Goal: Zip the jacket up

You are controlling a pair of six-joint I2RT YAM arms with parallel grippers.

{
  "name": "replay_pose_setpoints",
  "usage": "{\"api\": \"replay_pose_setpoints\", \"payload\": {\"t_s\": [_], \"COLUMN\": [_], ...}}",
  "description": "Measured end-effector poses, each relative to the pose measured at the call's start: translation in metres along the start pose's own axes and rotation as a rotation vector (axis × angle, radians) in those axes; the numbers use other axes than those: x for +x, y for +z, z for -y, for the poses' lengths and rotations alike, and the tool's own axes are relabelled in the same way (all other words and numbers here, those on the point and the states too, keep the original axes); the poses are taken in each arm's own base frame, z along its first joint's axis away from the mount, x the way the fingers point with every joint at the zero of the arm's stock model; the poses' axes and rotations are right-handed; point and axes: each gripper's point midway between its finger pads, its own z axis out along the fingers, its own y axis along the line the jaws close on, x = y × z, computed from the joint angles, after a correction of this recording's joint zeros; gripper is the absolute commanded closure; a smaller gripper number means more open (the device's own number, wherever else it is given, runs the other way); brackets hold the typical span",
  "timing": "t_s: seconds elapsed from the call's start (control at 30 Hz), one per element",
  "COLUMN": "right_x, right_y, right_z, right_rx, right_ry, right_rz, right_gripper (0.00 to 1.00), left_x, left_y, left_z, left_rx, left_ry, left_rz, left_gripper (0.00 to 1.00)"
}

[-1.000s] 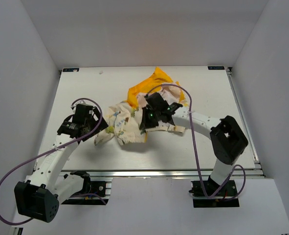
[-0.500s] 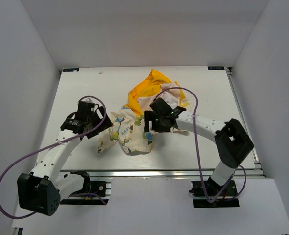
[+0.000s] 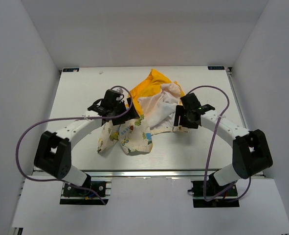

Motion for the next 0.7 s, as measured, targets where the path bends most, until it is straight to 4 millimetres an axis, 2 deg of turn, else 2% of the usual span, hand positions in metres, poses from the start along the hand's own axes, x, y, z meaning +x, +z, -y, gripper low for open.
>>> {"api": "replay_pose_setpoints", "payload": {"t_s": [0.17,0.23,0.3,0.33,0.37,0.4,0.47,0.5,0.7], "right_x": [0.011,0.016,0.019,0.019,0.019,0.018,0.014,0.011,0.003], "right_y": [0.025,0.034,0.041,0.044,0.046,0.047,0.050,0.052,0.048], "right_z": [0.001,0.004,0.007,0.008,0.008,0.009,0.009,0.010,0.013], "right_rx": [0.016,0.035,0.051,0.055,0.059,0.062,0.070,0.077,0.098], "right_ry": [-0.034,-0.042,-0.047,-0.048,-0.046,-0.047,-0.044,-0.038,-0.056], "right_rz": [-0.060,-0.085,-0.101,-0.106,-0.109,-0.107,-0.103,-0.098,-0.071], "right_gripper": [0.39,0.40,0.48,0.54,0.69,0.80,0.96,0.99,1.00], "left_x": [0.013,0.021,0.022,0.021,0.018,0.011,0.001,-0.001,-0.017], "left_y": [0.045,0.063,0.079,0.088,0.093,0.096,0.105,0.108,0.119], "left_z": [-0.005,-0.012,-0.015,-0.015,-0.013,-0.009,-0.006,-0.007,-0.007], "left_rx": [0.025,0.007,-0.005,-0.012,-0.010,-0.006,-0.010,-0.016,-0.058], "left_ry": [-0.009,-0.017,-0.022,-0.023,-0.026,-0.021,-0.013,-0.012,0.001], "left_rz": [-0.078,-0.117,-0.143,-0.153,-0.161,-0.151,-0.131,-0.127,-0.103], "left_gripper": [0.02,0.02,0.02,0.02,0.02,0.02,0.02,0.02,0.02]}}
